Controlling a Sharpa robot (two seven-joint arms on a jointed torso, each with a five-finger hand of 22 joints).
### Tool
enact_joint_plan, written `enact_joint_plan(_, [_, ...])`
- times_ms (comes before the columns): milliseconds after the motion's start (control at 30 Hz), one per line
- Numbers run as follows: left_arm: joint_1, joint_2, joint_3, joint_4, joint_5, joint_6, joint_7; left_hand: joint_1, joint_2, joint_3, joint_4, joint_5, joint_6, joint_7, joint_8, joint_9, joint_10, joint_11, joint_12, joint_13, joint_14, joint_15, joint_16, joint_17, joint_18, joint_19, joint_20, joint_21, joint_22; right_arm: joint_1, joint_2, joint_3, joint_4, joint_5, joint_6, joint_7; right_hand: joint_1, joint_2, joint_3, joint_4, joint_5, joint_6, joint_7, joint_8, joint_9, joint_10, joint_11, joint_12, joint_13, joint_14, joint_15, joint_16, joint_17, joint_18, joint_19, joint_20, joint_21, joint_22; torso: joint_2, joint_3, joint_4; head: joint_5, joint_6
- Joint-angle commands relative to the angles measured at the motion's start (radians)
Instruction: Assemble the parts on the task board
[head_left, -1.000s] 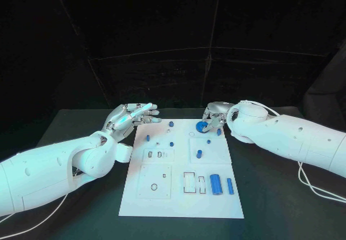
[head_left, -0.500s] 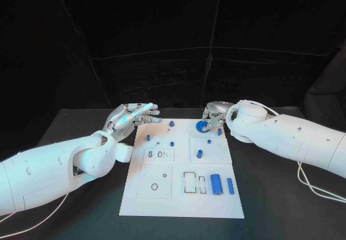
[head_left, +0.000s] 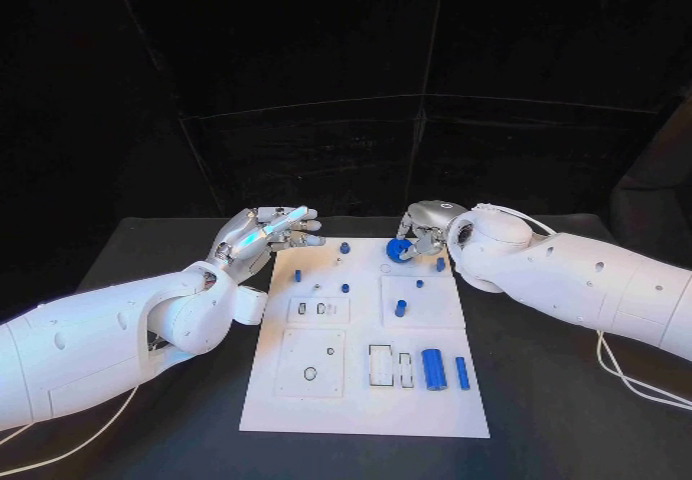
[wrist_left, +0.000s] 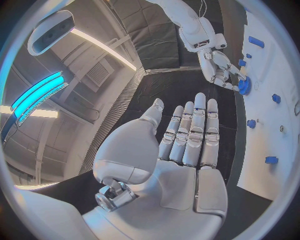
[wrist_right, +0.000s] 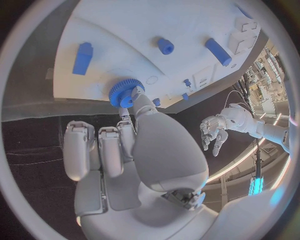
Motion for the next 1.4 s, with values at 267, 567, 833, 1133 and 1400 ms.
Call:
enact_joint_plan(267, [0.001,-0.002,0.001,0.004,0.001,0.013,0.004,-0.001,0.012,0.004,-0.005,0.0,-0.001,0.003,-0.005,0.0,-0.003,0.001,-0.006,-0.001,0.006,0.004,-0.006,0.001,0.016,0.006,0.001,-0.007,-0.002,0.003,0.022,0.001,0.088,-0.053,-0.098,0.004,0.018,0.034,0.03,-0.009,0.015,0.064,-0.032,0.0,0.016,0.053,-0.038,0.004,0.046,0.08,-0.009,0.004,0.136,-0.01,0.012,-0.002,0.009,0.106,0.001,0.0001,0.0017,0.008,0.0])
enact_joint_plan(567, [0.002,0.001,0.001,0.001,0.001,0.013,0.003,-0.001,0.012,0.004,-0.005,0.0,-0.001,0.003,-0.005,0.0,-0.003,0.001,-0.006,-0.001,0.006,0.004,-0.006,0.001,0.016,0.006,0.001,-0.007,-0.002,0.0,0.117,0.001,0.057,-0.109,-0.107,0.002,0.001,0.026,0.043,-0.011,0.016,0.064,-0.03,-0.008,0.014,0.052,-0.037,0.002,0.045,0.079,-0.008,0.004,0.135,-0.011,0.013,-0.002,0.01,0.108,0.001,0.0001,0.0006,0.019,-0.004])
enact_joint_plan(833, [0.002,0.004,0.001,-0.003,0.001,0.013,0.003,-0.001,0.012,0.004,-0.005,0.0,-0.001,0.003,-0.005,0.0,-0.003,0.001,-0.006,-0.001,0.006,0.004,-0.006,0.001,0.016,0.006,0.001,-0.007,-0.002,-0.011,0.182,0.001,0.0,-0.117,-0.08,0.003,-0.009,0.022,0.051,-0.011,0.016,0.063,-0.029,-0.013,0.013,0.05,-0.036,-0.001,0.043,0.079,-0.007,0.003,0.133,-0.011,0.014,-0.001,0.011,0.109,0.0,-0.0001,0.0013,0.021,-0.008])
enact_joint_plan(1133, [0.002,0.005,0.001,-0.004,0.001,0.012,0.004,0.0,0.015,0.006,-0.006,0.0,-0.001,0.003,-0.005,0.0,-0.003,0.001,-0.006,-0.001,0.006,0.004,-0.008,0.002,0.016,0.007,0.001,-0.008,-0.003,-0.021,0.218,0.001,-0.042,-0.115,-0.038,0.003,-0.033,0.011,0.064,-0.011,0.004,0.06,-0.026,-0.025,0.011,0.048,-0.033,-0.007,0.041,0.078,-0.005,0.001,0.129,-0.011,0.014,0.001,0.011,0.11,0.0,0.0009,-0.0003,0.024,-0.01])
enact_joint_plan(1400, [0.002,0.005,0.001,-0.005,0.001,0.011,0.004,0.0,0.015,0.006,-0.006,0.0,-0.001,0.003,-0.005,0.0,-0.003,0.001,-0.006,-0.001,0.006,0.004,-0.008,0.002,0.016,0.007,0.001,-0.008,-0.003,-0.024,0.23,0.001,-0.063,-0.115,-0.023,-0.001,-0.051,-0.003,0.072,-0.012,0.001,0.051,-0.021,-0.038,0.007,0.041,-0.029,-0.018,0.032,0.077,-0.002,-0.001,0.126,-0.01,0.012,0.003,0.01,0.108,0.001,0.0015,-0.0016,0.025,-0.012])
